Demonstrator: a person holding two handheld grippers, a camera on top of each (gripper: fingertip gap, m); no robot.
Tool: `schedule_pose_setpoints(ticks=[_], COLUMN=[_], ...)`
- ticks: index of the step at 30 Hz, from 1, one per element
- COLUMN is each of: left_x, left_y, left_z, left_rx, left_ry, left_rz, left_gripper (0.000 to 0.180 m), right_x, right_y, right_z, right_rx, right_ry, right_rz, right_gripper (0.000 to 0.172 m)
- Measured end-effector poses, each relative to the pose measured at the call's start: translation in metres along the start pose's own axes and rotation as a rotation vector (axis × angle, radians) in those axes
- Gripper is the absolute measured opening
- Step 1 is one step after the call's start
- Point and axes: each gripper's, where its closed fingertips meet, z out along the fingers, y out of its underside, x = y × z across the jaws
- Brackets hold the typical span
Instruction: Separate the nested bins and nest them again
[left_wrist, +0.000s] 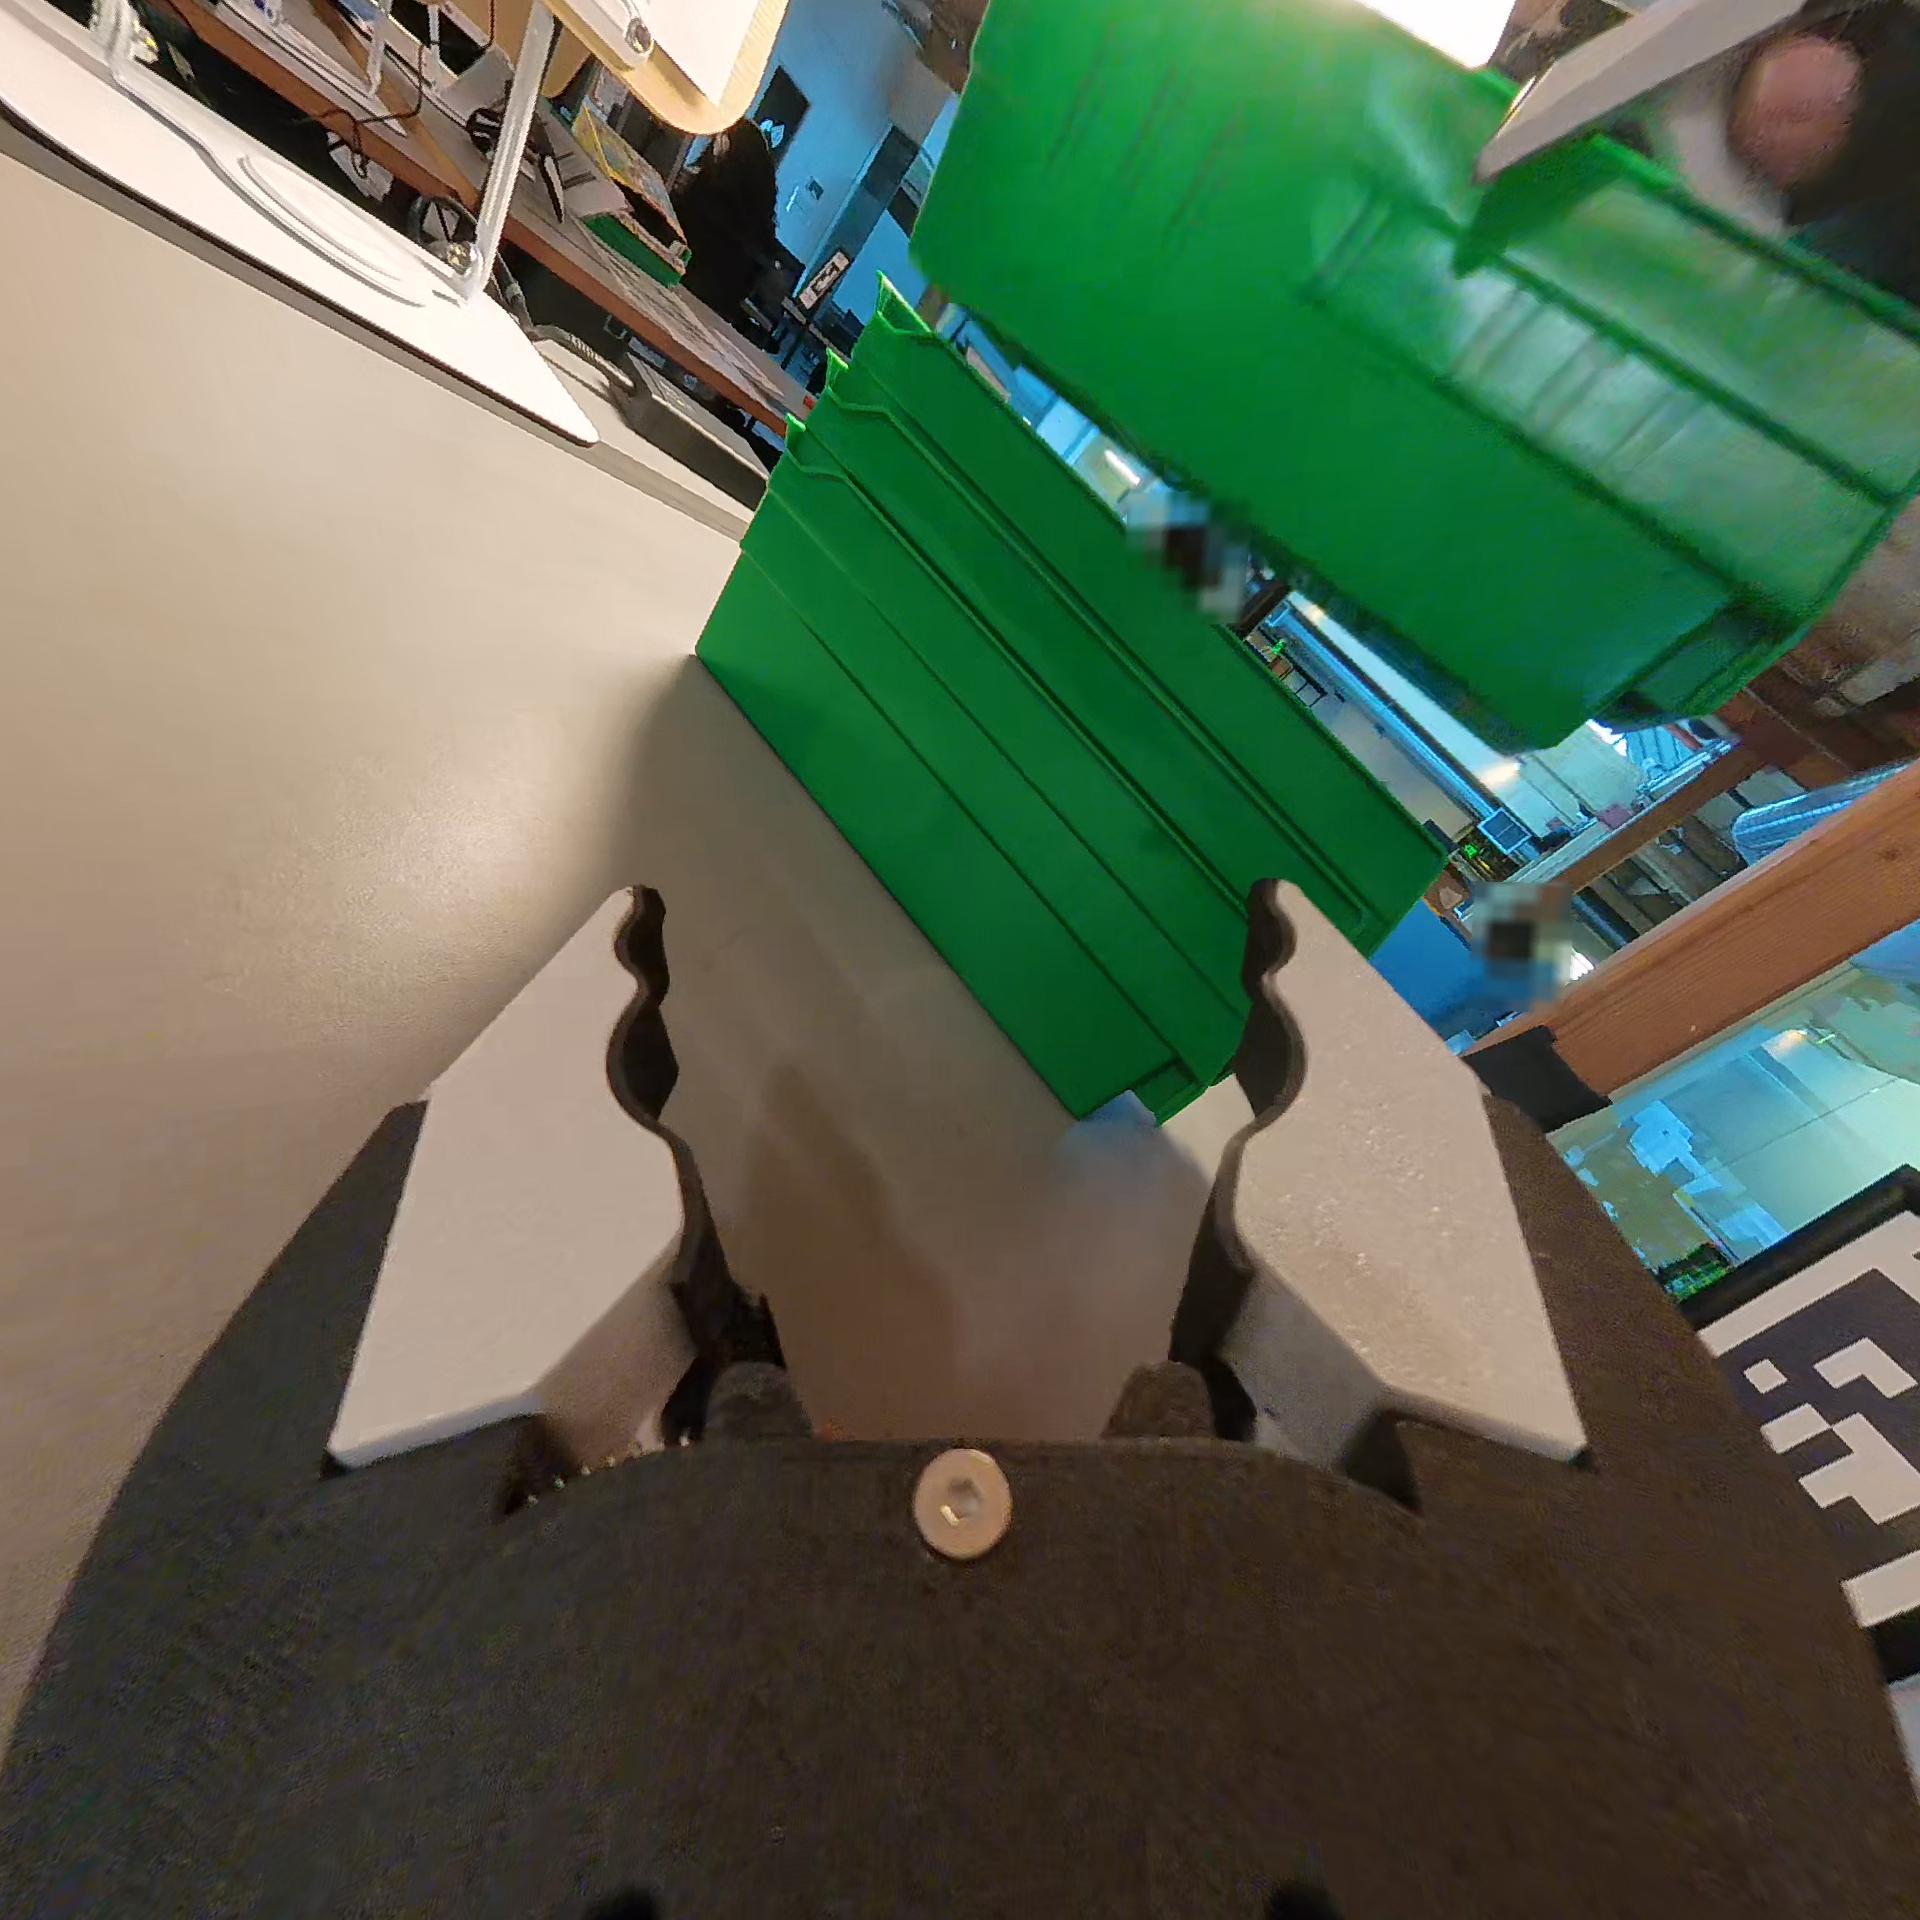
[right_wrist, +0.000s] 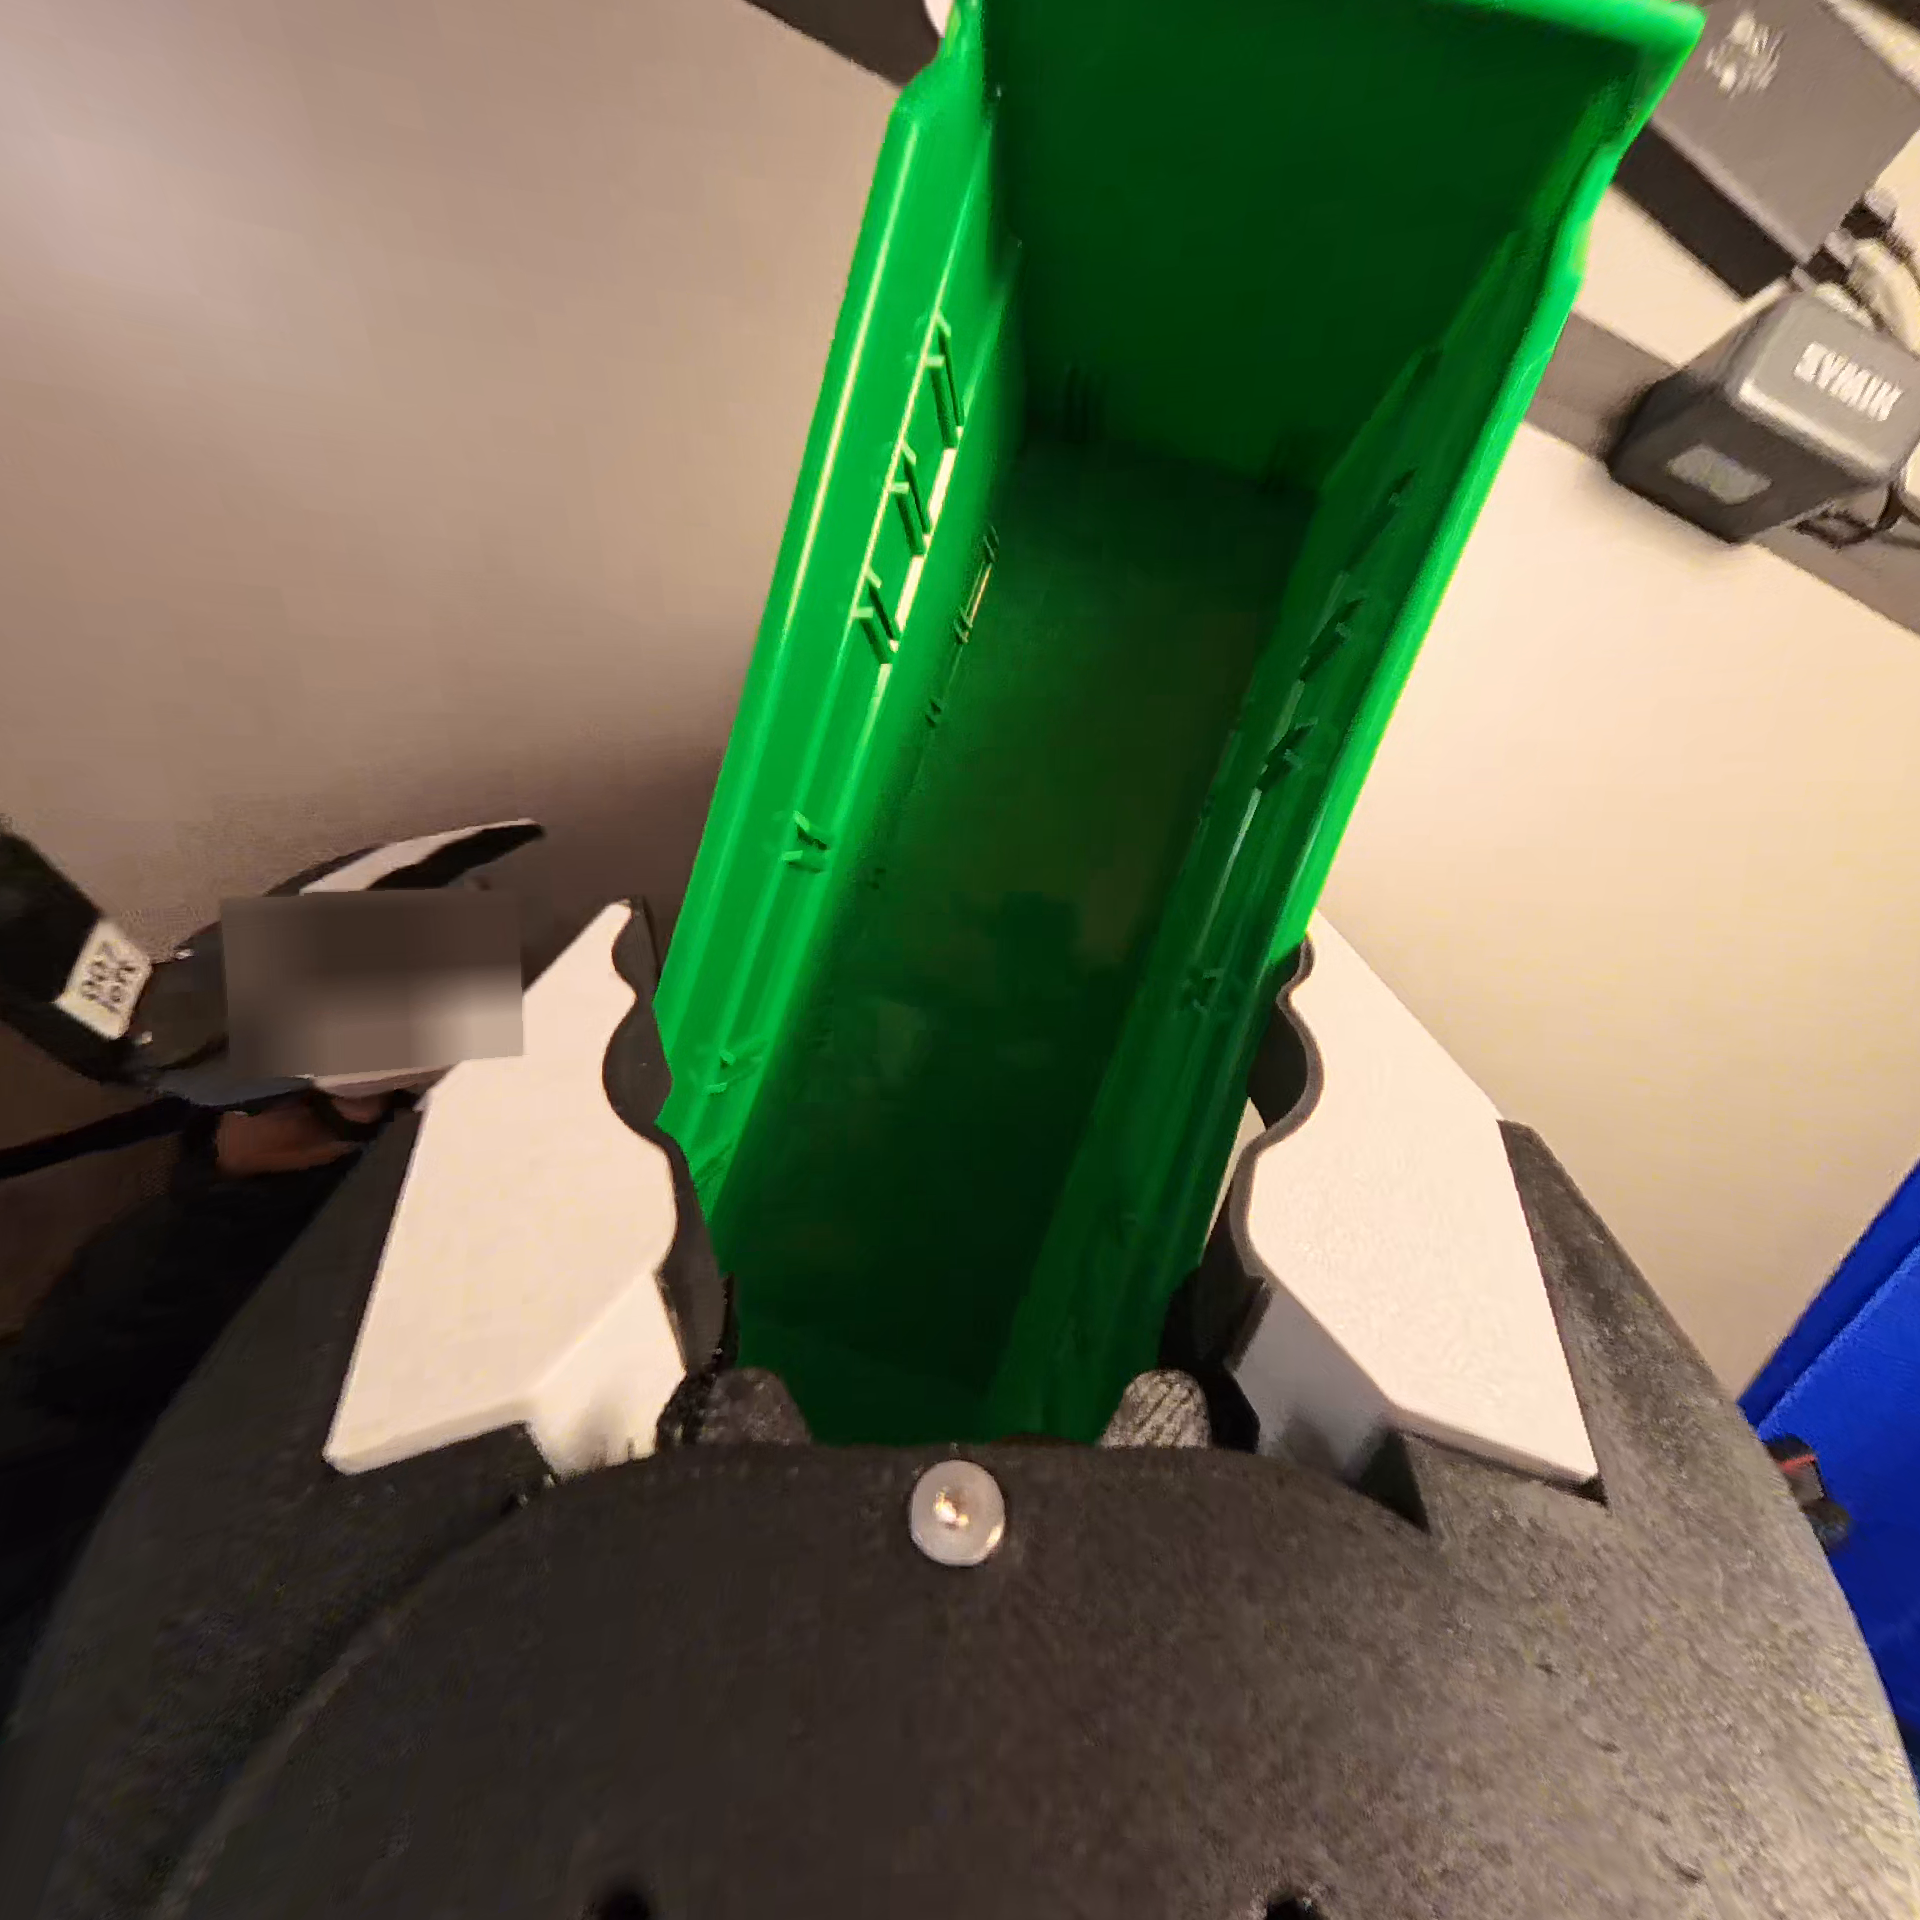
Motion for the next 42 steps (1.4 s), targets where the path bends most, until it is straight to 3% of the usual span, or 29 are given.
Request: schedule_pose_setpoints(ticks=[4, 7, 12, 16, 21, 25, 30, 36, 42], left_x=[-0.004, -0.017, -0.043, -0.046, -0.051, -0.054, -0.054, -0.054, -0.055], left_y=[-0.004, -0.016, -0.038, -0.037, -0.041, -0.043, -0.043, -0.043, -0.043], left_z=[-0.005, -0.016, -0.041, -0.048, -0.057, -0.060, -0.059, -0.059, -0.059], left_rx=[0.007, 0.040, 0.096, 0.068, 0.085, 0.089, 0.083, 0.085, 0.082], left_ry=[-0.014, -0.059, -0.123, -0.108, -0.131, -0.131, -0.126, -0.123, -0.129], left_rz=[0.015, 0.036, 0.023, 0.010, 0.009, 0.001, -0.001, -0.004, -0.005], left_gripper=[0.111, 0.111, 0.111, 0.111, 0.110, 0.110, 0.110, 0.110, 0.110], right_x=[-0.031, -0.062, -0.118, -0.163, -0.157, -0.138, -0.142, -0.155, -0.036], right_y=[-0.017, -0.022, -0.016, -0.002, 0.014, 0.018, 0.018, 0.001, 0.009], right_z=[-0.016, -0.004, 0.058, 0.118, 0.178, 0.200, 0.195, 0.119, 0.060], right_rx=[0.084, 0.097, 0.069, 0.029, -0.020, 0.003, 0.027, 0.194, 0.220], right_ry=[-0.061, -0.112, -0.206, -0.266, -0.190, -0.092, -0.095, -0.249, 0.102], right_rz=[-0.022, -0.039, -0.047, -0.055, -0.007, 0.014, 0.007, -0.035, -0.053], right_gripper=[0.116, 0.116, 0.118, 0.118, 0.118, 0.125, 0.135, 0.142, 0.156])
